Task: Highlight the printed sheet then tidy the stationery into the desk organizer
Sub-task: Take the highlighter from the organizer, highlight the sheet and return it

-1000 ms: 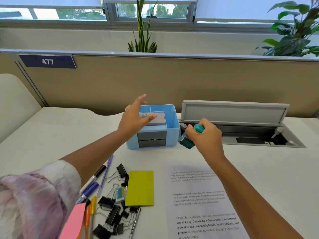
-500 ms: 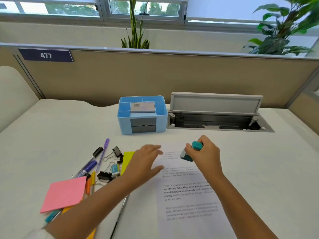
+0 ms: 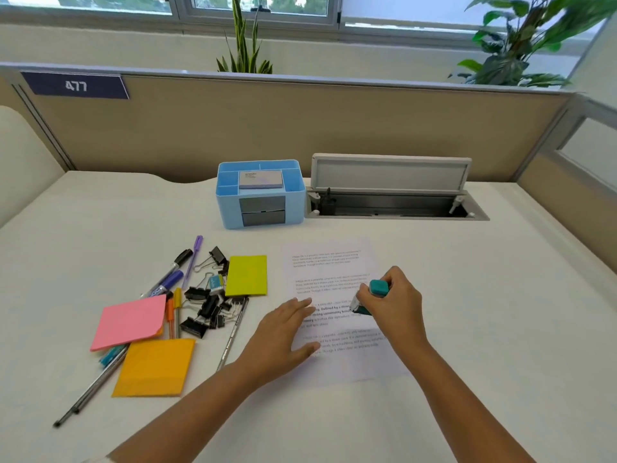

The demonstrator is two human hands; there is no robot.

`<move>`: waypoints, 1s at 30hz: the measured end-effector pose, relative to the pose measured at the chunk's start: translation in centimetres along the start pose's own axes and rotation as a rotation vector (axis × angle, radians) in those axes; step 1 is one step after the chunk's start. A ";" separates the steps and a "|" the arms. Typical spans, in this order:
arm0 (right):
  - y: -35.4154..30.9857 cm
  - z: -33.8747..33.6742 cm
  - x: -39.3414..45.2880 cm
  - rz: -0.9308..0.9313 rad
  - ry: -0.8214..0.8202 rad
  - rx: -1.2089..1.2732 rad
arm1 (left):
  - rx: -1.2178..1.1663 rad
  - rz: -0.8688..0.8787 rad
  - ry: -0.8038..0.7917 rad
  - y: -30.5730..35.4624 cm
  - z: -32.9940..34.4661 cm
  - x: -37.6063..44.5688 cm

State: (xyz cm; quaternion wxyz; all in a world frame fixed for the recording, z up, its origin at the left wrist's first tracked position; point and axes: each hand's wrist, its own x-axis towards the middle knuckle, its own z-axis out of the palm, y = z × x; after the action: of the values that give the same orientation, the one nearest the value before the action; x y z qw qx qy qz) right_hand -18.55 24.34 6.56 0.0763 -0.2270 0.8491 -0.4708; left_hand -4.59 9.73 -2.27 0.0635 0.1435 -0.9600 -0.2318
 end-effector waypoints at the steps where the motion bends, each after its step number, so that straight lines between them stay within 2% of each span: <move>1: 0.3 -0.2 -0.6 0.008 -0.011 0.004 | 0.000 -0.001 -0.007 0.0 0.2 -0.3; 8: 2.5 -1.3 -3.4 0.034 -0.050 -0.003 | 0.072 0.006 -0.072 0.1 0.7 -1.3; 15: 3.7 -1.6 -4.5 0.077 -0.044 -0.032 | 0.137 0.048 -0.032 0.7 1.3 0.0; 20: 4.1 -1.1 -4.3 0.090 -0.060 -0.050 | 0.190 -0.002 -0.070 0.6 2.0 0.0; 30: 4.2 0.0 -3.6 0.101 -0.095 -0.056 | 0.241 -0.028 -0.009 0.8 3.0 -0.7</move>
State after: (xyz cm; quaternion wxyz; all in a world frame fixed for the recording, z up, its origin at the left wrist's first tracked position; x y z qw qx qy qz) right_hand -16.63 27.89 2.76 0.1339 -0.2079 0.8677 -0.4311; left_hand -4.67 11.90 -4.64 0.0380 0.1624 -0.9791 -0.1164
